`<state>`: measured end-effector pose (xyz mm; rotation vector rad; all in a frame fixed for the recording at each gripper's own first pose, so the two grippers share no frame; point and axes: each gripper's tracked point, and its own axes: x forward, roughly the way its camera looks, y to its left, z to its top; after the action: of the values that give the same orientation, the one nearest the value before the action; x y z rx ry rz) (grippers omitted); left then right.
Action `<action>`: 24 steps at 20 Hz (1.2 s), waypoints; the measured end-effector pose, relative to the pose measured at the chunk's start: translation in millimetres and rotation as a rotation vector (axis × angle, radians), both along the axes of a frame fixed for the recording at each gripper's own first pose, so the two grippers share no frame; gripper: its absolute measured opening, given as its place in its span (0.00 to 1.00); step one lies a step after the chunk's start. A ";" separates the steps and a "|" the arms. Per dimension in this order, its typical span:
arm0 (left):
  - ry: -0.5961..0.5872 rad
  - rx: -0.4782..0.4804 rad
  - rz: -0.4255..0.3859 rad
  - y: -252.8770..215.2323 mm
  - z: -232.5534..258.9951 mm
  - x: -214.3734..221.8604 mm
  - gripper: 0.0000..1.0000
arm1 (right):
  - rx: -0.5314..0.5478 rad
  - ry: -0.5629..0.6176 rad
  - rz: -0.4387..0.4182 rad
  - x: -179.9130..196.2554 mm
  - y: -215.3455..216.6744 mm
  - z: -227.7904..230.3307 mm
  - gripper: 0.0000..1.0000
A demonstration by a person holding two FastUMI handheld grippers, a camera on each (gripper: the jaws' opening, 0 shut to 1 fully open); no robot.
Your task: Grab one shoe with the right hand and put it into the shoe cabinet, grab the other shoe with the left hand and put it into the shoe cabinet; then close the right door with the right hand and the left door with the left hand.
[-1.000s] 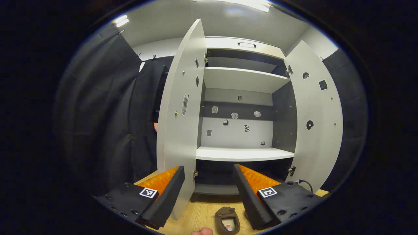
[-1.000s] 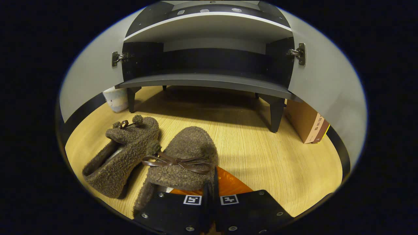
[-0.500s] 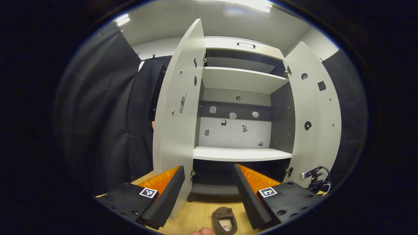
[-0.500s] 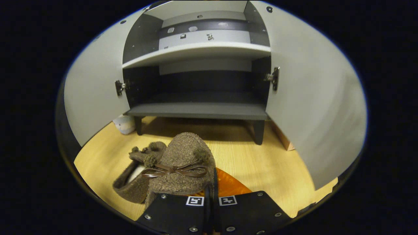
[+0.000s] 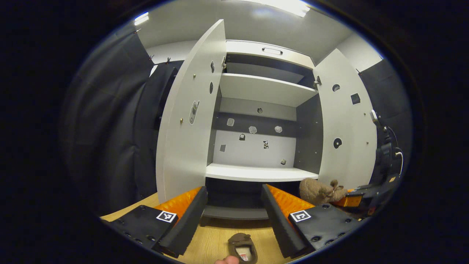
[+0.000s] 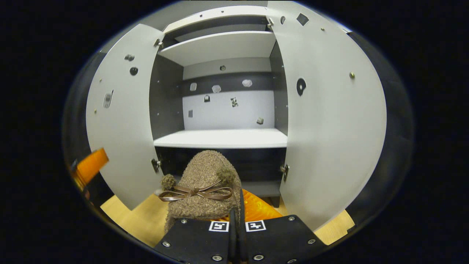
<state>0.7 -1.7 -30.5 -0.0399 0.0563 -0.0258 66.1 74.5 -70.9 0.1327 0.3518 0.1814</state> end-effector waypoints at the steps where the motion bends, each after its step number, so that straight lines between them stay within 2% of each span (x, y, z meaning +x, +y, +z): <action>1: 0.002 -0.001 -0.006 -1.4 -0.7 -2.0 0.97 | 0.008 -0.026 -0.010 15.7 0.0 20.4 0.02; 2: 0.001 -0.003 -0.008 -1.6 -0.6 -3.5 0.94 | 0.013 -0.049 -0.014 34.3 2.2 40.4 0.02; 3: 0.001 -0.003 -0.009 -2.0 -0.8 -4.2 0.99 | 0.017 -0.069 -0.017 51.0 6.4 59.4 0.02; 6: 0.002 0.005 -0.002 0.7 -1.3 -12.0 0.96 | 0.013 -0.106 -0.011 103.5 17.2 102.4 0.02; 7: 0.005 0.009 0.000 1.7 -2.9 -14.2 0.99 | -0.003 -0.114 -0.015 125.1 18.9 108.9 0.02; 9: 0.014 0.011 0.000 2.8 -4.7 -18.1 0.96 | -0.048 -0.115 -0.042 172.2 18.0 113.3 0.02; 12: 0.024 0.011 0.004 7.0 -6.2 -20.4 0.96 | -0.048 -0.039 -0.070 237.1 19.9 92.7 0.02; 16: 0.048 -0.014 0.016 11.4 -12.8 -23.0 0.96 | -0.062 0.126 -0.129 290.6 12.0 28.8 0.02; 18: 0.055 -0.017 0.024 15.1 -14.5 -23.6 0.96 | -0.102 0.203 -0.160 304.2 3.4 -1.3 0.02; 21: 0.058 -0.005 0.050 26.6 -17.4 -20.3 0.96 | -0.118 0.250 -0.201 318.8 -6.3 -24.9 0.04; 24: 0.073 -0.003 0.072 34.9 -22.3 -17.7 0.99 | -0.095 0.280 -0.188 321.1 -4.7 -32.4 0.07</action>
<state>-17.0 33.2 -52.8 -0.0454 0.1283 0.0473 387.2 69.8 -103.3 0.0970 0.6230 -0.0412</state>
